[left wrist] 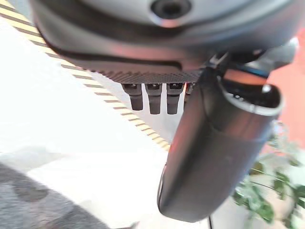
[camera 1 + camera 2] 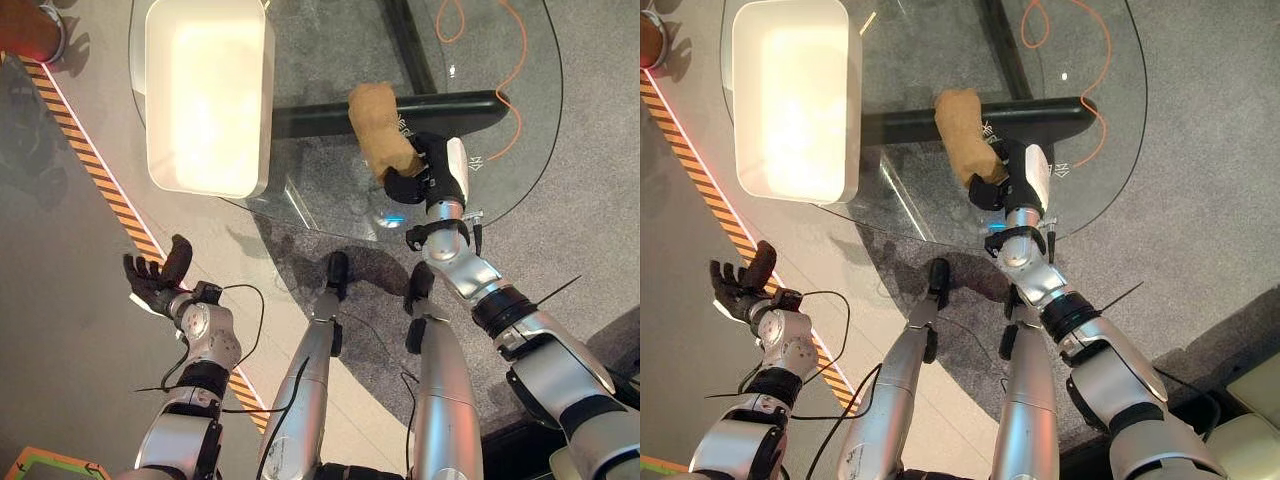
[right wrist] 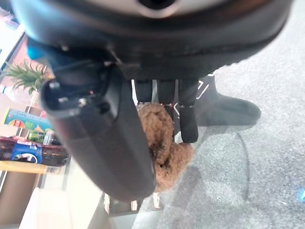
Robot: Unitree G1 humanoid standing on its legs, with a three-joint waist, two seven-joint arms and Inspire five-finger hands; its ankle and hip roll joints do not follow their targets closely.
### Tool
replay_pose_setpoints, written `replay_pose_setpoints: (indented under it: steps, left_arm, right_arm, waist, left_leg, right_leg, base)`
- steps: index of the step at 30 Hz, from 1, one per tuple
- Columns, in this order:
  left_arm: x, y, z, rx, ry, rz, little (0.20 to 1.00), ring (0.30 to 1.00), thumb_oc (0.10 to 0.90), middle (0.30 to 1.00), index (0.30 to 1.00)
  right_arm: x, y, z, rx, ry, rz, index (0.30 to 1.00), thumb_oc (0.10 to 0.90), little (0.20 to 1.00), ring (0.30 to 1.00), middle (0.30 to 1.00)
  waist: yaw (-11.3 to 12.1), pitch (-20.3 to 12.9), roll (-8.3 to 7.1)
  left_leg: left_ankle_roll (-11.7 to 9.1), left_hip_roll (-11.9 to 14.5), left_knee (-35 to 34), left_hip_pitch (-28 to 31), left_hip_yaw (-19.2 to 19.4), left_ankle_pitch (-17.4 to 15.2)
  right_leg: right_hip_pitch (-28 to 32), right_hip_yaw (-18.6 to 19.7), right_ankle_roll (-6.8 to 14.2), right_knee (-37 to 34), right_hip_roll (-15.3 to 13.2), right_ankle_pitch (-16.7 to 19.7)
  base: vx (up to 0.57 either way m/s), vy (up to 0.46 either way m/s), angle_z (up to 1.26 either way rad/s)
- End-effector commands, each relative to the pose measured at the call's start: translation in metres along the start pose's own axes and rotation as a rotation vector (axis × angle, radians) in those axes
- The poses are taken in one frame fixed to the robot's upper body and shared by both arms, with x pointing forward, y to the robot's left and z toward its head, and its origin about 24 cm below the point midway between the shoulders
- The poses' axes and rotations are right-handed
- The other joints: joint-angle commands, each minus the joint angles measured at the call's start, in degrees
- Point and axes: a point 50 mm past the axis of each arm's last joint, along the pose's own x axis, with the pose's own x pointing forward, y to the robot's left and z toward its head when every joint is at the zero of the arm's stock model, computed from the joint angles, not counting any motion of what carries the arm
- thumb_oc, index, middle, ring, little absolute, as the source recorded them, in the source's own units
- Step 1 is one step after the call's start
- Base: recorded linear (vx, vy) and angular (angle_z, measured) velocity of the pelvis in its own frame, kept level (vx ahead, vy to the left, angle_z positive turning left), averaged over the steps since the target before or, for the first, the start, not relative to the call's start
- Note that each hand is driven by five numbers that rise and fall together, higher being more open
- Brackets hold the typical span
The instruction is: Wipe the table with a cloth and put it in the basket.
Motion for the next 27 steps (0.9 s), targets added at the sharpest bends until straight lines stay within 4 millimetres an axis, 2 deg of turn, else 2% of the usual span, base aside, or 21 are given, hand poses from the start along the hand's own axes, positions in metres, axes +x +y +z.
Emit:
replay_pose_setpoints:
  steps: [1,5,10,12,17,25,27]
  left_arm:
    - [0.027,0.008,0.068,-0.084,-0.34,0.04,0.9,0.9,0.8,0.9,0.9]
    - [0.017,-0.011,0.089,-0.162,-0.427,-0.056,0.9,0.9,0.8,0.9,0.9]
    - [0.002,-0.032,0.103,-0.222,-0.486,-0.216,0.9,0.9,0.8,0.9,0.9]
    - [-0.01,-0.047,0.108,-0.244,-0.503,-0.334,0.9,0.9,0.8,0.9,0.9]
    - [-0.033,-0.069,0.12,-0.302,-0.507,-0.53,0.9,0.9,0.8,0.9,0.9]
    - [-0.06,-0.093,0.122,-0.341,-0.45,-0.796,0.9,0.9,0.8,0.9,0.9]
    - [-0.066,-0.099,0.118,-0.372,-0.389,-0.884,0.9,0.9,0.8,0.9,0.9]
  right_arm:
    - [-0.004,-0.004,0.078,0.205,-0.355,-0.063,0.3,0.1,0.2,0.3,0.3]
    - [-0.012,-0.011,0.08,0.223,-0.391,-0.085,0.3,0.1,0.2,0.3,0.3]
    - [-0.02,-0.016,0.086,0.244,-0.448,-0.105,0.3,0.1,0.2,0.3,0.3]
    - [-0.025,-0.02,0.092,0.249,-0.493,-0.113,0.3,0.1,0.2,0.3,0.3]
    - [-0.034,-0.029,0.103,0.264,-0.581,-0.134,0.3,0.1,0.2,0.3,0.3]
    - [-0.044,-0.04,0.117,0.301,-0.686,-0.156,0.3,0.1,0.2,0.3,0.3]
    - [-0.047,-0.042,0.12,0.305,-0.718,-0.157,0.3,0.1,0.2,0.3,0.3]
  waist:
    - [-1.36,-1.28,0.0]
    - [-1.4,-1.28,-0.1]
    - [-1.46,-1.28,-0.34]
    - [-1.7,-1.28,-0.55]
    - [-2.11,-1.28,-1.11]
    - [-3.03,-1.28,-1.78]
    - [-3.42,-1.28,-1.96]
  left_leg:
    - [2.43,-3.58,0.88,2.49,1.77,-3.11]
    - [2.41,-3.72,1.2,2.84,1.67,-3.46]
    - [2.6,-3.77,1.34,2.43,1.56,-3.32]
    - [2.75,-3.91,1.53,2.55,1.54,-3.84]
    - [3.05,-3.95,1.53,2.46,1.7,-3.87]
    - [3.23,-3.99,1.68,2.28,2.07,-4.0]
    - [3.24,-4.0,1.57,2.39,2.26,-4.01]
  right_leg:
    - [3.4,-1.15,0.61,-3.32,2.36,-2.32]
    - [4.05,-1.14,0.69,-2.94,2.33,-2.9]
    - [4.08,-1.27,0.77,-3.11,2.46,-2.6]
    - [4.25,-1.11,0.93,-2.77,2.65,-3.09]
    - [4.43,-1.0,1.19,-2.91,3.11,-2.84]
    - [4.66,-0.69,1.64,-3.39,3.5,-2.36]
    - [4.92,-0.59,1.76,-3.84,3.61,-2.09]
  base:
    - [0.0,0.0,0.0]
    - [0.0,0.0,0.0]
    - [0.0,-0.027,0.0]
    - [0.02,-0.042,0.01]
    - [0.01,-0.039,-0.01]
    - [0.0,-0.018,0.0]
    - [0.0,0.0,0.0]
